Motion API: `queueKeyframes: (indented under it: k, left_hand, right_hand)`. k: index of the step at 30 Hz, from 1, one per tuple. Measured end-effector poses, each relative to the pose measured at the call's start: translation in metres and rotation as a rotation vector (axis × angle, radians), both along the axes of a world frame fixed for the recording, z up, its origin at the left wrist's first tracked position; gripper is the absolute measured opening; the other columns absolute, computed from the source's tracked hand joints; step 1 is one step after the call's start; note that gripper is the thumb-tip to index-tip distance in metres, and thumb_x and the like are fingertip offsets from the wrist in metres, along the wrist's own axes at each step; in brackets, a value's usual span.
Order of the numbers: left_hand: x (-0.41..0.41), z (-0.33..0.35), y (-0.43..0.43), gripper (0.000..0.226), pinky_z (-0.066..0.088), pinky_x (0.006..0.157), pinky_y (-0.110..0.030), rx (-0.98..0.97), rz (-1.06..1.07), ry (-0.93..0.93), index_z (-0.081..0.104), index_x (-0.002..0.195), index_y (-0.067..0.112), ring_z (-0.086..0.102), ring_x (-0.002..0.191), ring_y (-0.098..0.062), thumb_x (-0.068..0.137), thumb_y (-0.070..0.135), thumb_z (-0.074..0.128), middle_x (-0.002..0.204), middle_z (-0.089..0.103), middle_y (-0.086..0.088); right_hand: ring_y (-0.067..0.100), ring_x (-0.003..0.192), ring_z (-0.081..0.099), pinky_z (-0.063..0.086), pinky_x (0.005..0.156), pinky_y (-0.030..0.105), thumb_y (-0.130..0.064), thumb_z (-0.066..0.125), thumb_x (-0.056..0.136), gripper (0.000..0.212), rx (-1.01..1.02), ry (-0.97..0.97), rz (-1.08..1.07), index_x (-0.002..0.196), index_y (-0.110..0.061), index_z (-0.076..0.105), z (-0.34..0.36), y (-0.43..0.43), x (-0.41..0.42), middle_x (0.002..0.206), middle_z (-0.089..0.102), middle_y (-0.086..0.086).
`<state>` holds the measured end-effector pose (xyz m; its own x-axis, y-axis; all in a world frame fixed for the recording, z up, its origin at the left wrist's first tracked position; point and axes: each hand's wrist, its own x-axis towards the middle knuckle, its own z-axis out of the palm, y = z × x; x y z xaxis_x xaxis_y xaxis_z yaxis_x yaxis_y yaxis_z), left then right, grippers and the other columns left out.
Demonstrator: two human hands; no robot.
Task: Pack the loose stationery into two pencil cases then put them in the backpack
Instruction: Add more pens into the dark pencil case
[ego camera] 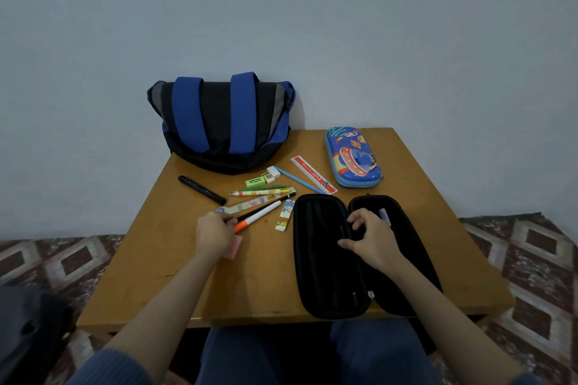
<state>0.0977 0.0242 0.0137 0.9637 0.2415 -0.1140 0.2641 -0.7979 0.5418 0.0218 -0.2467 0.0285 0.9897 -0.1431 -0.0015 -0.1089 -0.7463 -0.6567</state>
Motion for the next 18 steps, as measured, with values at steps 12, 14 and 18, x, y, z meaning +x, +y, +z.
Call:
queueKeyframes:
  k: [12, 14, 18]
  left_hand:
    - [-0.001, 0.008, 0.003, 0.019, 0.044, 0.054, -0.022, -0.069, 0.051, 0.053, 0.063, 0.108, 0.011, 0.058, 0.079, -0.016, 0.093, 0.017, 0.055, 0.107, 0.063, -0.010]
    - [-0.004, 0.010, 0.003, 0.018, 0.045, 0.055, -0.023, -0.175, 0.104, -0.021, 0.062, 0.108, 0.009, 0.060, 0.085, -0.021, 0.094, 0.015, 0.052, 0.105, 0.063, -0.010]
    - [-0.007, 0.033, -0.002, 0.015, 0.043, 0.071, -0.026, -0.465, 0.228, -0.340, 0.061, 0.104, 0.006, 0.056, 0.092, -0.020, 0.092, 0.011, 0.056, 0.100, 0.060, -0.009]
  right_hand:
    - [0.013, 0.088, 0.053, 0.035, 0.073, 0.023, -0.023, 0.080, 0.070, 0.042, 0.021, -0.014, -0.014, 0.101, -0.017, 0.054, -0.006, -0.001, 0.003, 0.095, 0.054, -0.001]
    - [0.013, 0.088, 0.053, 0.037, 0.071, 0.023, -0.024, 0.081, 0.069, 0.041, 0.022, -0.015, -0.016, 0.099, -0.019, 0.052, -0.008, -0.002, 0.004, 0.094, 0.054, -0.002]
    - [0.013, 0.087, 0.053, 0.037, 0.070, 0.024, -0.024, 0.081, 0.069, 0.041, 0.017, -0.022, -0.021, 0.097, -0.021, 0.050, -0.011, -0.003, 0.005, 0.093, 0.053, -0.002]
